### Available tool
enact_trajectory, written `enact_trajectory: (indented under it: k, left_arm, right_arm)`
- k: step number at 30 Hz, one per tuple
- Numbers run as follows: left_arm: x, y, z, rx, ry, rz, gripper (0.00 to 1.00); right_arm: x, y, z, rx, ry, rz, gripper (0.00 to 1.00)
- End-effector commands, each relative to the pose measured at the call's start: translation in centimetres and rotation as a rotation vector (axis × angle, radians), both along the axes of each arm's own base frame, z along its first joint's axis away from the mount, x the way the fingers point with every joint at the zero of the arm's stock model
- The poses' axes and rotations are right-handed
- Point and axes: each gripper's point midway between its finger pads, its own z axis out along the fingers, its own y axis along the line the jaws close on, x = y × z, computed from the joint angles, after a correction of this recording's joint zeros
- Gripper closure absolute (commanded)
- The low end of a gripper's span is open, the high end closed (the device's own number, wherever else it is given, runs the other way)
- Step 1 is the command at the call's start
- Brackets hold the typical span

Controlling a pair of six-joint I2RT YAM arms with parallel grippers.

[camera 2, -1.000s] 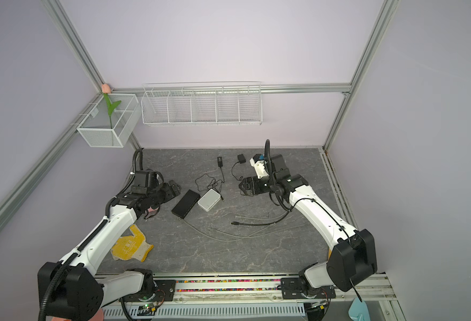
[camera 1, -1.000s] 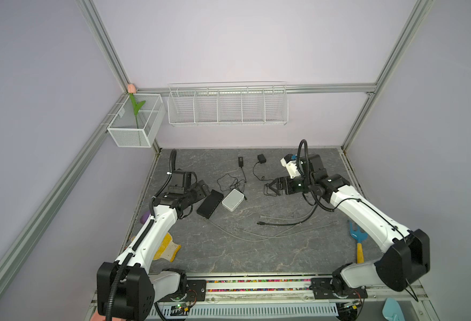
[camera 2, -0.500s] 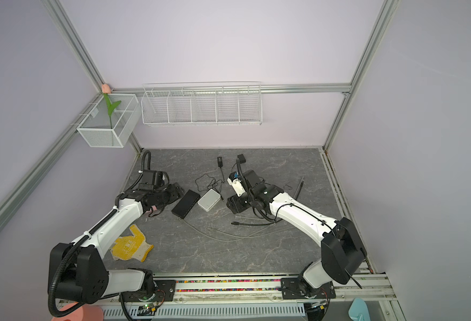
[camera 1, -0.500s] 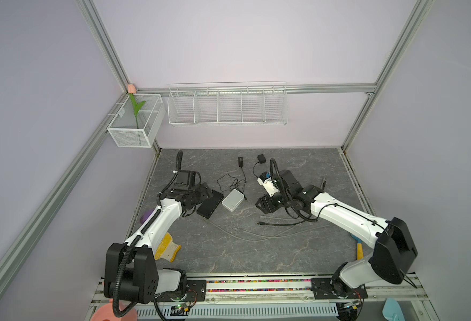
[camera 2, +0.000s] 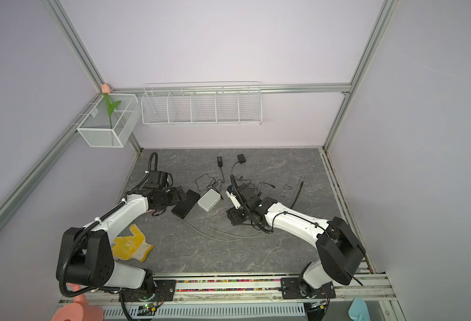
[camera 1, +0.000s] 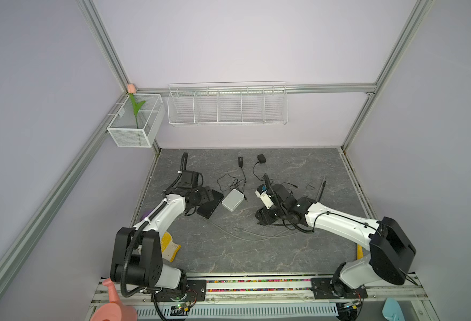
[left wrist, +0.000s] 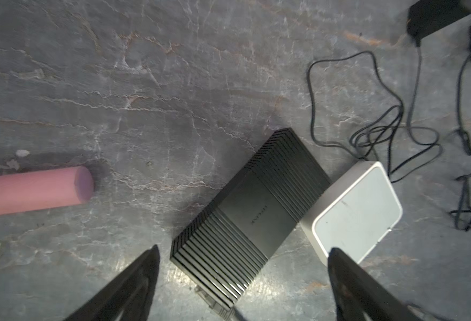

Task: Insert the plug into the switch port
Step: 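Move the left gripper toward the black switch while the right gripper reaches toward the cables, then grasp the black ribbed switch with the left gripper and lift it upright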

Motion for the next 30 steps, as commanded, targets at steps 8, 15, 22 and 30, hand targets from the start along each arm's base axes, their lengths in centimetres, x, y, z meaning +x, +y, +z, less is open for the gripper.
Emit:
enact_trajectory:
  k: [8,15,22,30]
  left_arm:
    - [1.4,-2.4,-2.5,0.015,0.161,-0.234,0.14]
    - [1.1,-2.3,-3.2,0.026,0.196,-0.238,0.14]
    - [0.7,-1.3,-4.1,0.121,0.243,-0.248,0.14]
    - [0.9,-3.7,-4.4,0.176,0.254,-0.326,0.14]
  right_arm:
    - [-3.0,0.5,3.3,0.073,-0.069,0.160,0.26]
    - [-3.6,-0.1,3.5,0.085,-0.106,0.182,0.25]
    - [-3.6,-0.3,2.7,0.060,-0.131,0.209,0.22]
    - [-3.2,0.0,1.9,0.030,-0.125,0.222,0.21]
